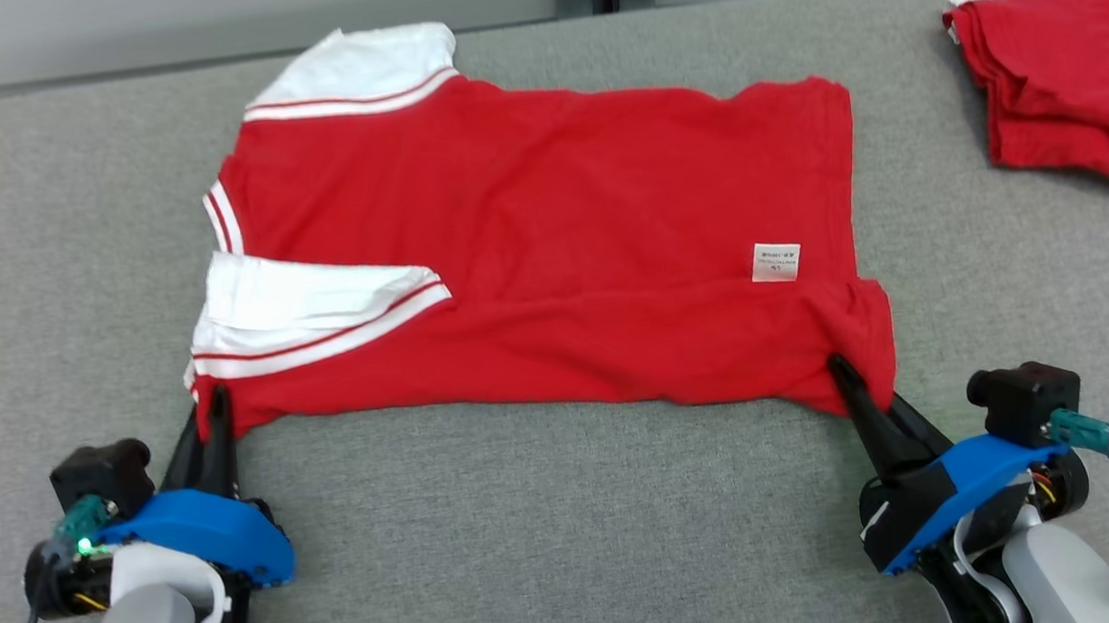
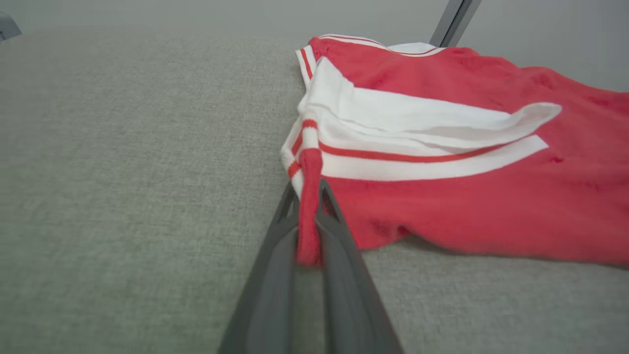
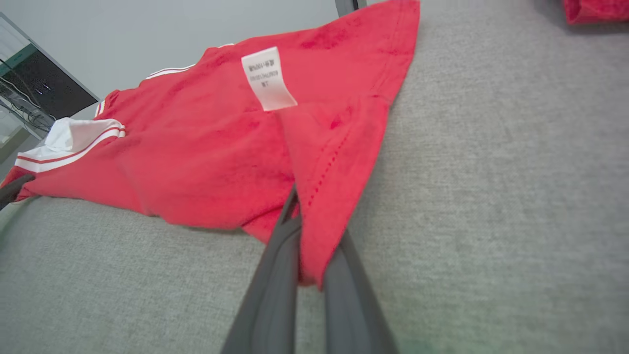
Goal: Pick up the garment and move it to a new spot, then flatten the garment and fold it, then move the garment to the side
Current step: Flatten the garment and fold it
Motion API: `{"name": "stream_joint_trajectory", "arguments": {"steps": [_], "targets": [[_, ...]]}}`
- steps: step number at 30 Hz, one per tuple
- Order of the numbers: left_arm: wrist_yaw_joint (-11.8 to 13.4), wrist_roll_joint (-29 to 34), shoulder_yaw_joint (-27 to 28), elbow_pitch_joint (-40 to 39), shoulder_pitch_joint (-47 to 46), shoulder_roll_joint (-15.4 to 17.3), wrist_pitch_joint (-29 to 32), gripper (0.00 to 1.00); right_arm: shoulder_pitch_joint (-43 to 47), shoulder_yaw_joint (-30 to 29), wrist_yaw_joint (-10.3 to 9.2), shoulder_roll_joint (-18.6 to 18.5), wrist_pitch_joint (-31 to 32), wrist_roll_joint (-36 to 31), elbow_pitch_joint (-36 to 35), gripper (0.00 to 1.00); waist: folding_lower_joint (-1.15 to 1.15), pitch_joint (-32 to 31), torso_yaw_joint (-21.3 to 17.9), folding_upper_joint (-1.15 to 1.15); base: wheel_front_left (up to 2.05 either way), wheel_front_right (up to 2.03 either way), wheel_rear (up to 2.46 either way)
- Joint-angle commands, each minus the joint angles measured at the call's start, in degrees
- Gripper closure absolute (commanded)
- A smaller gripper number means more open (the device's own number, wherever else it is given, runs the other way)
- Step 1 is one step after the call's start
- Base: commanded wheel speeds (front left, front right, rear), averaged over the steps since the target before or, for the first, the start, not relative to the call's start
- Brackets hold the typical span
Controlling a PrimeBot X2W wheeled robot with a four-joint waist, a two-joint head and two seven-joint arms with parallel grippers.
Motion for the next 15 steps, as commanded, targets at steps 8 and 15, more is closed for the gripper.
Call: {"name": "stream_joint_trajectory", "arguments": {"steps": [8, 15], "targets": [[1.4, 0.3, 1.6, -7.5, 8.6, -2.2, -0.9, 1.0, 5.6, -1.3, 0.03, -2.2, -0.2, 2.1, -1.2, 1.0, 0.0, -6.2, 1.4, 0.0, 0.0, 0.0, 0.0], [3.4, 0.9, 2.0, -16.1, 17.9, -3.1, -0.9, 1.0, 12.4, -3.7, 0.03, -3.0, 2.4, 2.1, -5.4, 1.0, 0.0, -9.8, 3.0, 0.0, 0.0, 0.0, 0.0]]}}
